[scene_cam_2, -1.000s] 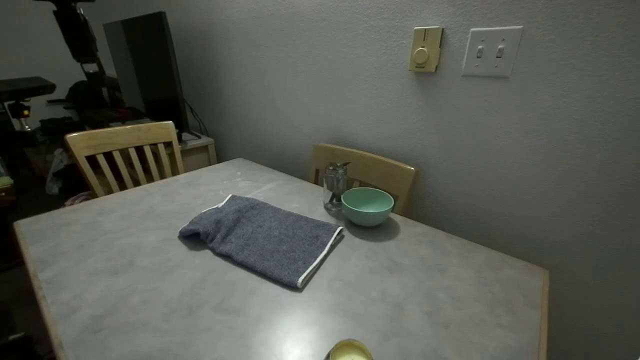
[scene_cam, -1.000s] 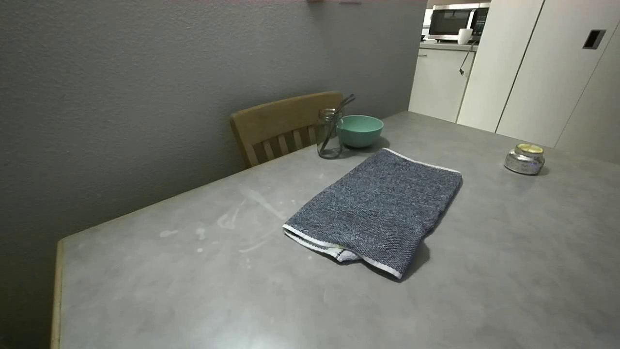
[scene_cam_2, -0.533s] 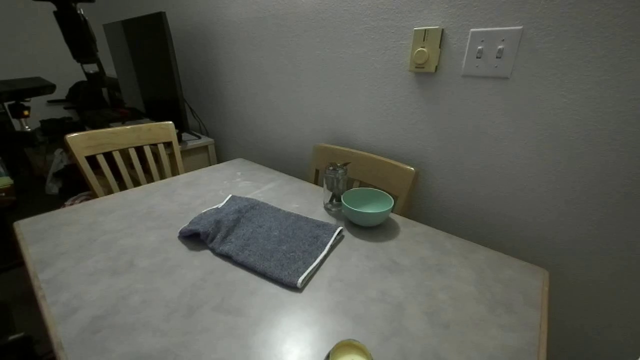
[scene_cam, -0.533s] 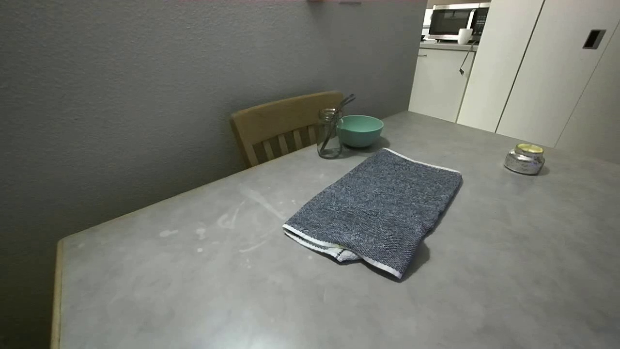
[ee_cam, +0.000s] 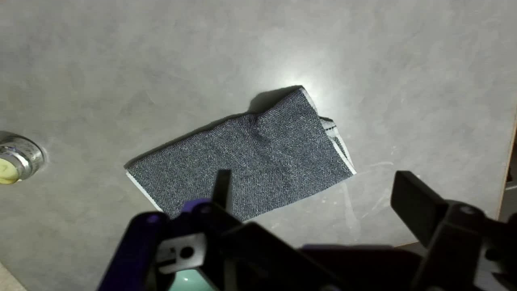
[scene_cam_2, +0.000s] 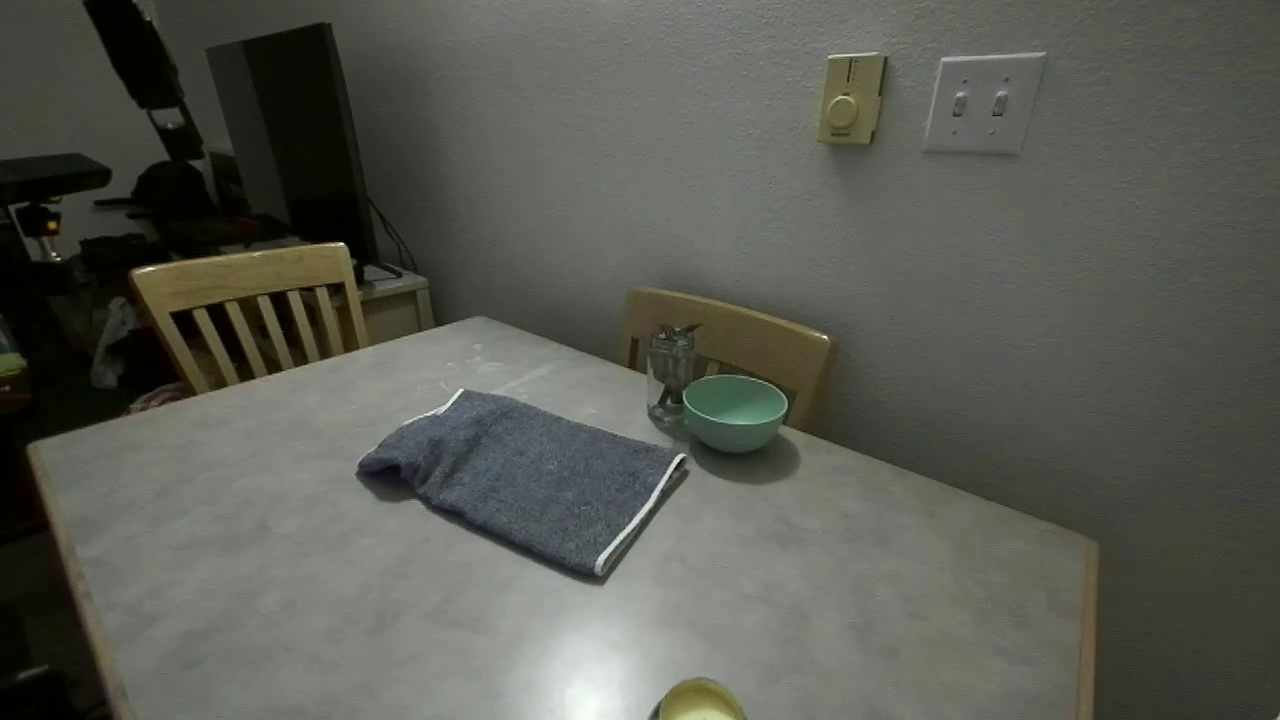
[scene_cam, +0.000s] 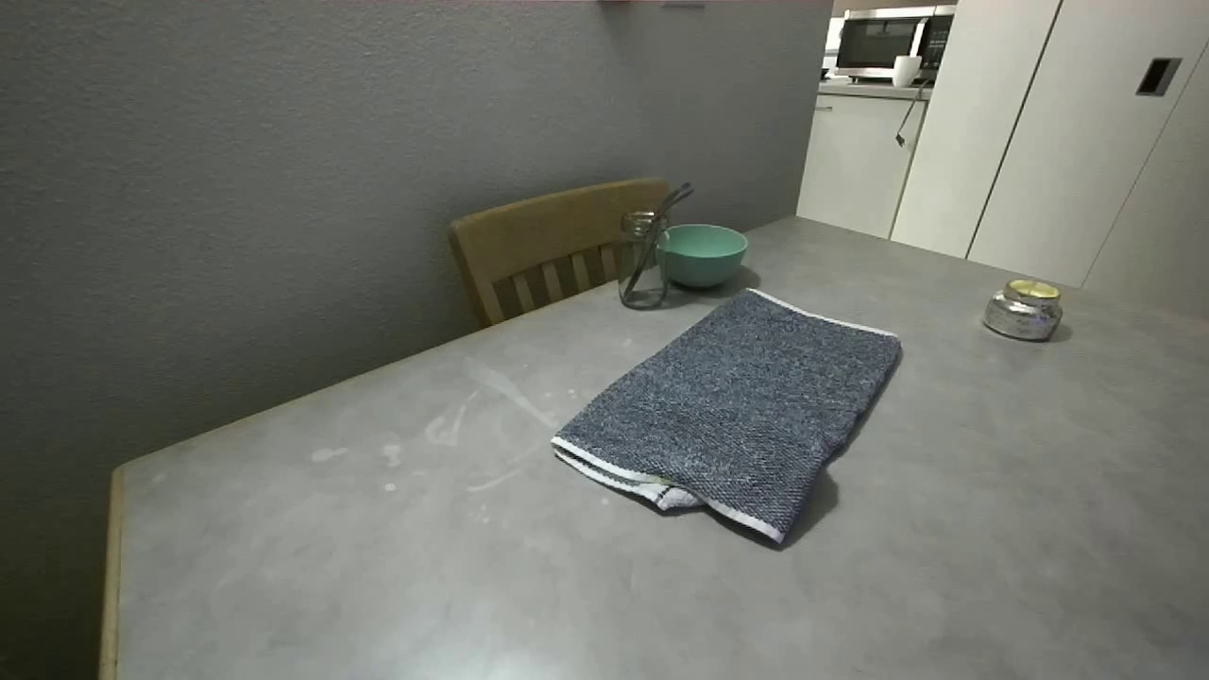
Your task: Fold the towel in half from right to left
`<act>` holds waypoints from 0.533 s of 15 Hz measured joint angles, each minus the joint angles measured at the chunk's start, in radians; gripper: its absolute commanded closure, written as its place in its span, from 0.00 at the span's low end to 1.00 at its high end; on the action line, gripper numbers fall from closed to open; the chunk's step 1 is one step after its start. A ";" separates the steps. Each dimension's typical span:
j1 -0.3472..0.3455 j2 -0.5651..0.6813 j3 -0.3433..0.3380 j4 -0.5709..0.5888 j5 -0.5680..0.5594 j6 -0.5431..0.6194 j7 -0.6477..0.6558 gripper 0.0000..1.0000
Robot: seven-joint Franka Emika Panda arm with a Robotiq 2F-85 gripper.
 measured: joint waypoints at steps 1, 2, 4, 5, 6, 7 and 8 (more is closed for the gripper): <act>0.000 0.000 -0.002 -0.001 0.000 0.000 0.000 0.00; 0.000 0.001 -0.005 -0.002 0.000 0.000 -0.001 0.00; -0.001 0.004 -0.017 -0.009 0.000 0.001 -0.004 0.00; -0.001 0.009 -0.027 -0.014 0.001 0.002 -0.009 0.00; -0.001 0.016 -0.040 -0.020 0.002 0.003 -0.020 0.00; -0.002 0.024 -0.056 -0.028 0.004 0.005 -0.033 0.00; -0.002 0.034 -0.074 -0.037 0.009 0.009 -0.051 0.00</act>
